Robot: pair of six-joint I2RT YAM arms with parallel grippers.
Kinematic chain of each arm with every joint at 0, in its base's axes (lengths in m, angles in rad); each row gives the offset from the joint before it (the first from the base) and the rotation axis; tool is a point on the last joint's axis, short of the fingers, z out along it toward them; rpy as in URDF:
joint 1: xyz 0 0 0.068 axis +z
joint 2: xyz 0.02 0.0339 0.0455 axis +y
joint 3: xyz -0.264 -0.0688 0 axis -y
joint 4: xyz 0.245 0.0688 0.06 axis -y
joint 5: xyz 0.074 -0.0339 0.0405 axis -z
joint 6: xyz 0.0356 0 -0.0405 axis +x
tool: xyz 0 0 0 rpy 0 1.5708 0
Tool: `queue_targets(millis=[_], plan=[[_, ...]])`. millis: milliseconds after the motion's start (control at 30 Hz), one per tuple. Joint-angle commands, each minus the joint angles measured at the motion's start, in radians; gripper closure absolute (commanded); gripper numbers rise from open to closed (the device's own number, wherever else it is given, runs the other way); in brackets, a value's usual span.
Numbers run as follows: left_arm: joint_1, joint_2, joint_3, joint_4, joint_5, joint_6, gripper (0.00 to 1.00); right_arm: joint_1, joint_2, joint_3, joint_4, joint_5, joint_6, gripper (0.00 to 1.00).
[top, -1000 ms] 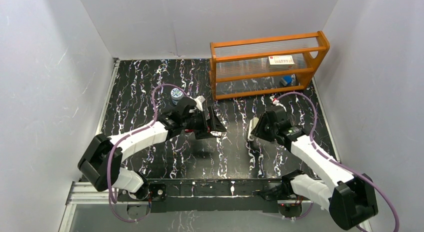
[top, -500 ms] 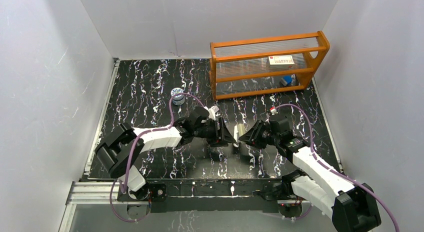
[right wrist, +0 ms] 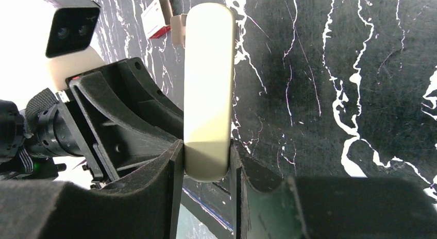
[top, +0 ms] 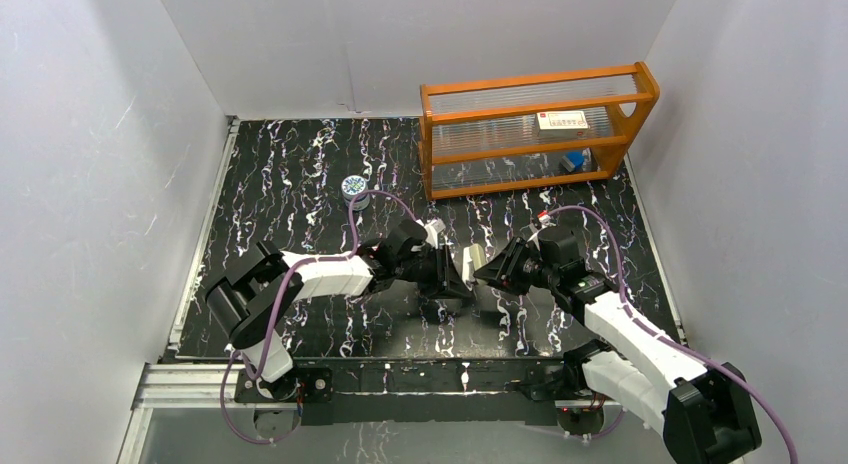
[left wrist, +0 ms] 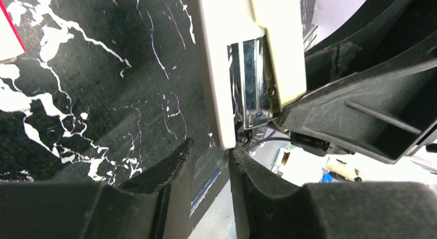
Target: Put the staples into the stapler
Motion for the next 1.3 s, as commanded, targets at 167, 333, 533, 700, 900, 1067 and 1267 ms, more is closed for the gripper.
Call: queue_targets(millis=[167, 333, 533, 700, 900, 1067, 1267], plan=[[-0.005, 0.013, 0.064, -0.019, -0.086, 0.017, 0.63, -0.004, 0.017, 0.015, 0.077, -0.033, 0.017, 0.71], [-0.004, 0.009, 0.08, -0.051, -0.134, 0.032, 0.75, -0.005, 0.024, 0.016, 0.085, -0.04, 0.018, 0.71], [-0.004, 0.041, 0.114, -0.041, -0.107, 0.03, 0.89, -0.004, 0.037, 0.018, 0.092, -0.049, 0.021, 0.72], [-0.005, 0.056, 0.132, -0.055, -0.104, 0.061, 1.0, -0.005, 0.064, 0.036, 0.068, -0.048, 0.01, 0.72], [-0.004, 0.029, 0.097, -0.112, -0.096, 0.23, 1.0, -0.006, 0.077, 0.087, -0.025, 0.02, 0.023, 0.75], [-0.005, -0.006, 0.071, -0.145, -0.068, 0.409, 1.0, -0.005, 0.096, 0.154, -0.09, 0.079, 0.008, 0.76], [-0.004, -0.058, 0.097, -0.266, -0.049, 0.568, 1.0, -0.007, 0.061, 0.25, -0.186, 0.19, -0.067, 0.7]])
